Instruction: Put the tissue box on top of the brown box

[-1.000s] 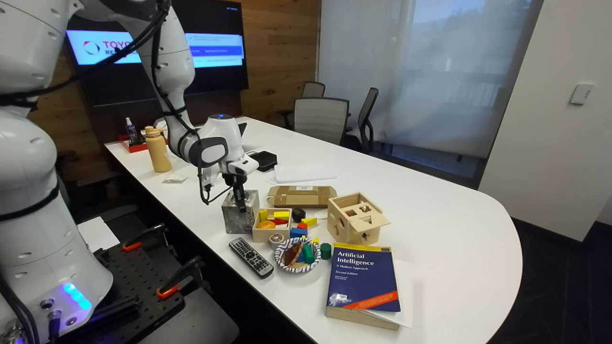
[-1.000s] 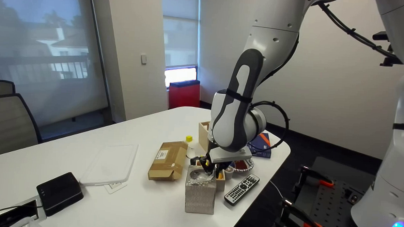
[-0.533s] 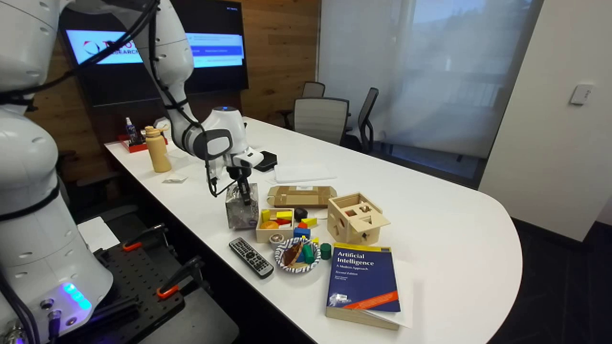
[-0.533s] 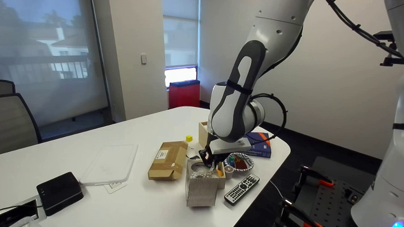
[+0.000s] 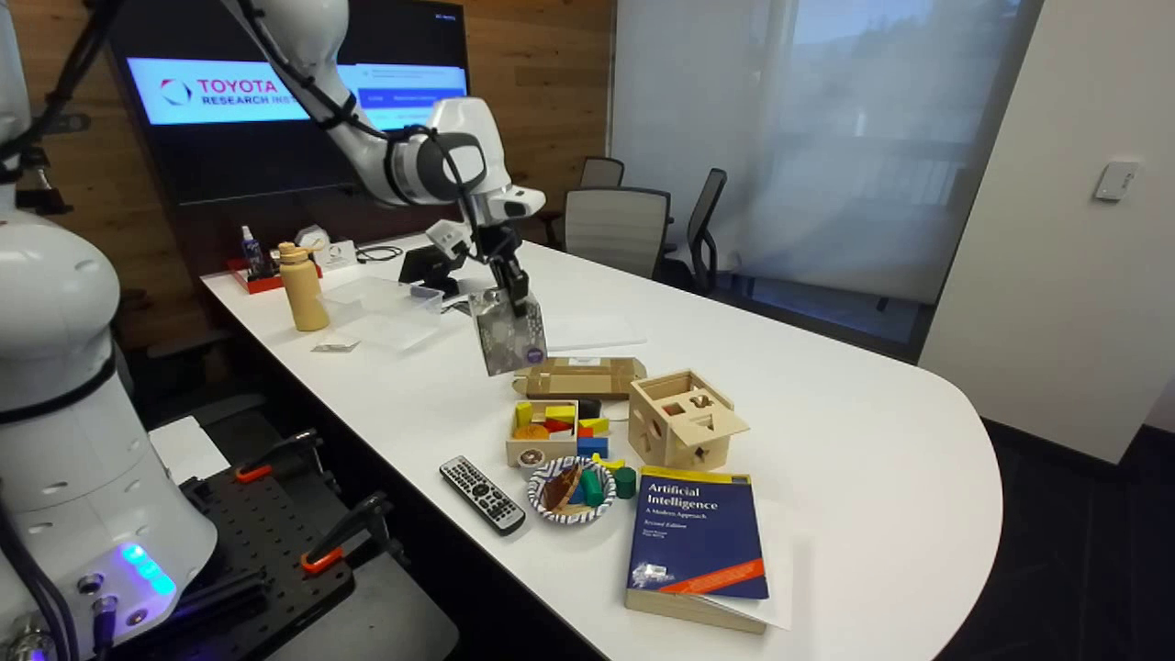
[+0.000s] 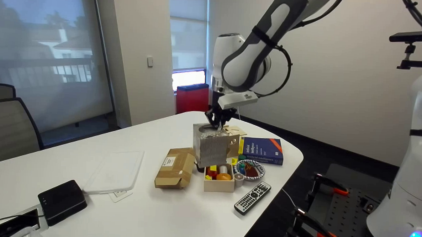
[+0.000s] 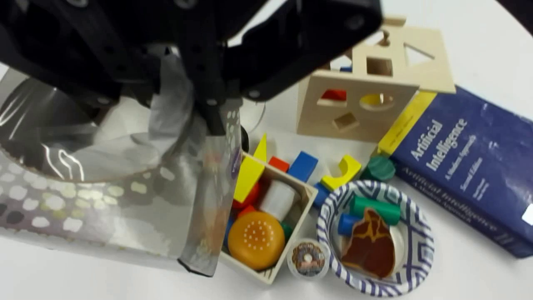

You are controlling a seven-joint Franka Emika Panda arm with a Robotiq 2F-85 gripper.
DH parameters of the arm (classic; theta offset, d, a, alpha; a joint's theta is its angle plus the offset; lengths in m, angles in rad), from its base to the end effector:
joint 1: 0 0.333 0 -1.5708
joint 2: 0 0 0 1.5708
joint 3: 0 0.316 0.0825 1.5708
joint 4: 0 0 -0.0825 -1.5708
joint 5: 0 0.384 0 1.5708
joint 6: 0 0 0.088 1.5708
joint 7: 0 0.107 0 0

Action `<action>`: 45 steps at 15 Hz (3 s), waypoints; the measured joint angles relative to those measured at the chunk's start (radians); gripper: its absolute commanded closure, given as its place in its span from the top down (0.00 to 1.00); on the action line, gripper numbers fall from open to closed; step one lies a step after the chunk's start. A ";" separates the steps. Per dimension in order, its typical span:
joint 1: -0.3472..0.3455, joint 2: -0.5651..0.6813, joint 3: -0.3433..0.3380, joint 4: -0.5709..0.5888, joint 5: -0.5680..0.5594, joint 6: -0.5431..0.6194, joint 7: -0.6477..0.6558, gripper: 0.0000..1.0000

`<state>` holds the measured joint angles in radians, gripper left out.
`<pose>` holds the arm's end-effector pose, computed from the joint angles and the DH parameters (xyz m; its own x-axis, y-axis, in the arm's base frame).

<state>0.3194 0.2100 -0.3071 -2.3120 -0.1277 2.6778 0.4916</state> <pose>0.5405 0.0102 0.2730 0.9194 -0.3388 0.1995 -0.3547 -0.9337 0.0489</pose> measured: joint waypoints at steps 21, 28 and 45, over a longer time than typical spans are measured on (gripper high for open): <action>-0.259 0.616 0.172 0.921 0.121 -0.215 -0.073 0.02; -0.293 0.805 0.189 1.160 0.176 -0.336 -0.072 0.02; -0.299 0.979 0.191 1.417 0.181 -0.495 -0.070 0.76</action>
<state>0.0201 1.1891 -0.1157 -0.8949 0.0531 2.1830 0.4221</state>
